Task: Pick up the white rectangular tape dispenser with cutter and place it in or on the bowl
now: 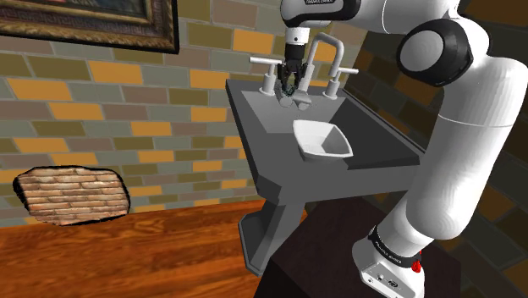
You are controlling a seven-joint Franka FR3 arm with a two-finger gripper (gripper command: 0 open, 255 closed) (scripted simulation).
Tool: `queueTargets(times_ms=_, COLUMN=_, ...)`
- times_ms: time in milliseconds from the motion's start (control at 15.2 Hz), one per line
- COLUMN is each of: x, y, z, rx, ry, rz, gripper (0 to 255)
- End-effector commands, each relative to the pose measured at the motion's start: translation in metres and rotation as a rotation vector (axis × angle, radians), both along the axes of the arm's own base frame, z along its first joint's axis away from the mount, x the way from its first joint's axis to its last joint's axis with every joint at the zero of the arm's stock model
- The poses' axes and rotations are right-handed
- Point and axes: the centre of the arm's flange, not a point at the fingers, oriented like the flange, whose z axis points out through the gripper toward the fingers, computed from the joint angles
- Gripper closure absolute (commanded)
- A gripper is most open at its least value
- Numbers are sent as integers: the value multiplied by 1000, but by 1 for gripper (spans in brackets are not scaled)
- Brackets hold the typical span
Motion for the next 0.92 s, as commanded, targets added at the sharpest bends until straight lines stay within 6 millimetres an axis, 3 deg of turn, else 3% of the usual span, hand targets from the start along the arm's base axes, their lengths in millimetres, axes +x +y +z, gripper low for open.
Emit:
queueTargets(times_ms=0, x=-19, y=3, z=6, rx=0, ry=-1, rz=0, gripper=255)
queueTargets(times_ms=396, x=-96, y=14, z=20, rx=0, ry=-1, rz=0, gripper=255)
queueTargets(times_ms=462, x=-81, y=13, z=18, rx=0, ry=-1, rz=0, gripper=255)
queueTargets(times_ms=528, x=-81, y=13, z=18, rx=0, ry=-1, rz=0, gripper=0)
queueTargets(times_ms=792, x=-111, y=-28, z=-27, rx=170, ry=-60, rz=-17, gripper=0)
queueTargets(times_ms=858, x=-112, y=-27, z=-32, rx=170, ry=-60, rz=-17, gripper=0)
